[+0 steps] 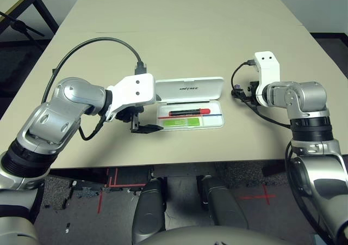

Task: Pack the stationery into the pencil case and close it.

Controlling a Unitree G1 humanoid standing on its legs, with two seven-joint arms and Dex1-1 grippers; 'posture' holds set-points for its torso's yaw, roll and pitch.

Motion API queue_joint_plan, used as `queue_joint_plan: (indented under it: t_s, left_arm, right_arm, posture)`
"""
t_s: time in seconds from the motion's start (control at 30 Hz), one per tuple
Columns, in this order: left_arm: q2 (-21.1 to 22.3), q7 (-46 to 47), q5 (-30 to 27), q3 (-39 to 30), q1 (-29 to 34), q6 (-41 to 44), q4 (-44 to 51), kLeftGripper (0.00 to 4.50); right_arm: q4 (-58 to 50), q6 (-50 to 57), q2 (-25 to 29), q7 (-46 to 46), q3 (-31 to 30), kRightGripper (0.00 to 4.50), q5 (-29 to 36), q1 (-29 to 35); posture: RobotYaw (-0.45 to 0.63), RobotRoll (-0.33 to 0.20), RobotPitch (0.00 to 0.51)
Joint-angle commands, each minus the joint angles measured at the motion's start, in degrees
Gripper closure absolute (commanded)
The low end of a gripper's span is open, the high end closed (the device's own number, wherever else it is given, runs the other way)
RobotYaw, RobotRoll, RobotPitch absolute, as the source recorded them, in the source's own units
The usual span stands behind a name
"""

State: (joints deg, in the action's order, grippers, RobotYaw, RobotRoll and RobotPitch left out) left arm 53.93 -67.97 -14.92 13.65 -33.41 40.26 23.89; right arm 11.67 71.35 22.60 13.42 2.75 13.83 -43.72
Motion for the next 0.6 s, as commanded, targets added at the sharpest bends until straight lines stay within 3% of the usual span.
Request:
queue_joint_plan:
  t_s: [0.03,0.4,0.5,0.6]
  left_arm:
    - [0.33,-0.34,-0.31,0.72,-0.19,0.47,0.97,0.02]
    - [0.37,-0.31,-0.57,0.80,-0.04,1.30,1.63,0.02]
    - [0.32,-0.34,-0.50,0.88,-0.09,1.24,1.54,0.00]
    - [0.25,-0.39,-0.44,1.00,-0.21,1.16,1.40,0.00]
  right_arm:
    - [3.22,-1.61,-0.40,0.86,-1.59,0.00,-0.97,-0.59]
    - [5.48,-3.19,-0.71,2.73,-2.81,0.00,-2.18,0.12]
    - [5.43,-3.48,-0.55,3.08,-2.89,0.63,-2.51,0.14]
    - [5.21,-3.55,-0.37,3.44,-2.93,1.74,-2.77,0.18]
  posture:
    - [0.03,0.000,0.152]
    - [0.04,0.000,0.153]
    - [0.03,0.000,0.151]
    - [0.03,0.000,0.151]
